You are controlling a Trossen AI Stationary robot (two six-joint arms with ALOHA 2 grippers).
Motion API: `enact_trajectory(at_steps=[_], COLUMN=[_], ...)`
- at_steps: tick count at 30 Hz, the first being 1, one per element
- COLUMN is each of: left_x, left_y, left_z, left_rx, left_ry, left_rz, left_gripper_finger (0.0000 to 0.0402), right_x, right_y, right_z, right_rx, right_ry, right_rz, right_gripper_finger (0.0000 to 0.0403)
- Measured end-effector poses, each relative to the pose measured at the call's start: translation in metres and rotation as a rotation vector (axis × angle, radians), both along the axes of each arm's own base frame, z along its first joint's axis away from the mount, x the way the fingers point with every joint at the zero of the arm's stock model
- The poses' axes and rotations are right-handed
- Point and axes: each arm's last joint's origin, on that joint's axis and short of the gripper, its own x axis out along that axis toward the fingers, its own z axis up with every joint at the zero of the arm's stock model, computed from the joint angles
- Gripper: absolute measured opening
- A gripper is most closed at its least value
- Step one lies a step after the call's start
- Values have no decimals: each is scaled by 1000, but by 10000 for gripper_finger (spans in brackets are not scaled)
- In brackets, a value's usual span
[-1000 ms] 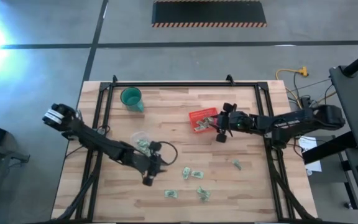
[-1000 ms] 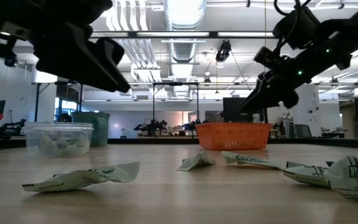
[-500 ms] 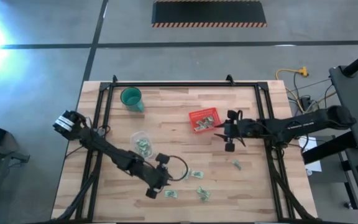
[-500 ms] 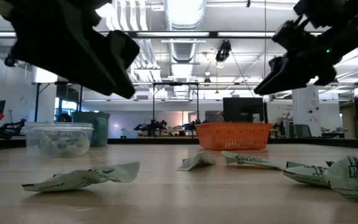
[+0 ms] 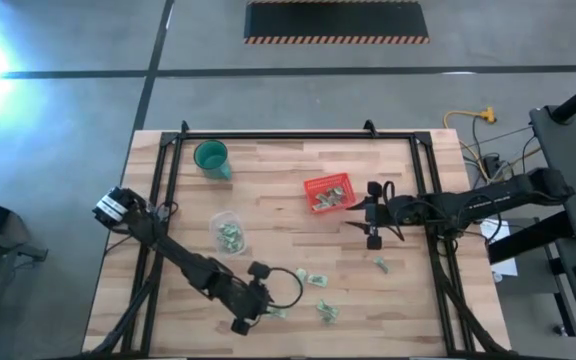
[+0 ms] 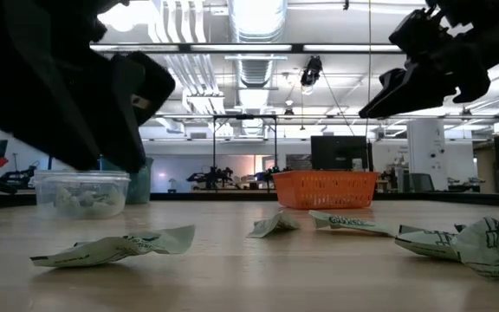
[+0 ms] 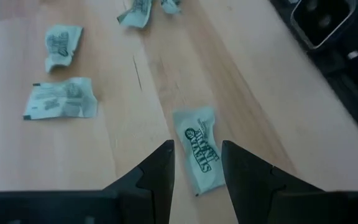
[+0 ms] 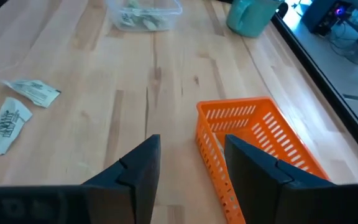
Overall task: Pick and place items into bin
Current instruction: Put the light green stevia packet into the transparent container
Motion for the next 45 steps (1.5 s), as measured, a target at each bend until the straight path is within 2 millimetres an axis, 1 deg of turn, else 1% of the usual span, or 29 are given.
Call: enact_trajectory(at_steps=[4, 8, 12, 15, 22, 26, 30, 36, 39, 42, 45], left_x=[5, 9, 11, 12, 16, 18, 19, 23, 24, 24, 24], left_y=[-3, -6, -5, -2, -1, -2, -2, -3, -2, -1, -1], left_z=[-8, -8, -8, -9, -19, -21, -24, -34, -35, -35, -34], left_rx=[11, 6, 4, 3, -3, -27, -61, -75, -73, -72, -71], left_ry=[22, 18, 18, 23, 45, 50, 73, 90, 91, 93, 94], left_rz=[-1, -3, -1, 12, 38, 50, 15, 0, 3, 5, 5], left_gripper_finger=[116, 116, 122, 143, 212, 231, 233, 233, 230, 212, 183], right_x=[0, 0, 0, 0, 0, -1, -1, -1, -1, -1, -1], right_y=[0, 0, 0, 0, 0, 0, 0, 0, 0, 0, 0], right_z=[0, -1, -1, -1, -2, -4, -4, -4, -4, -4, -5], right_rx=[1, 1, 7, 7, 6, 6, 6, 15, 15, 15, 15], right_ry=[2, 3, 4, 4, 8, 13, 16, 14, 13, 14, 16], right_rz=[0, 2, -2, -2, -2, -2, -2, -7, -7, -7, -7], right_gripper_finger=[169, 169, 169, 169, 169, 169, 169, 169, 169, 169, 169])
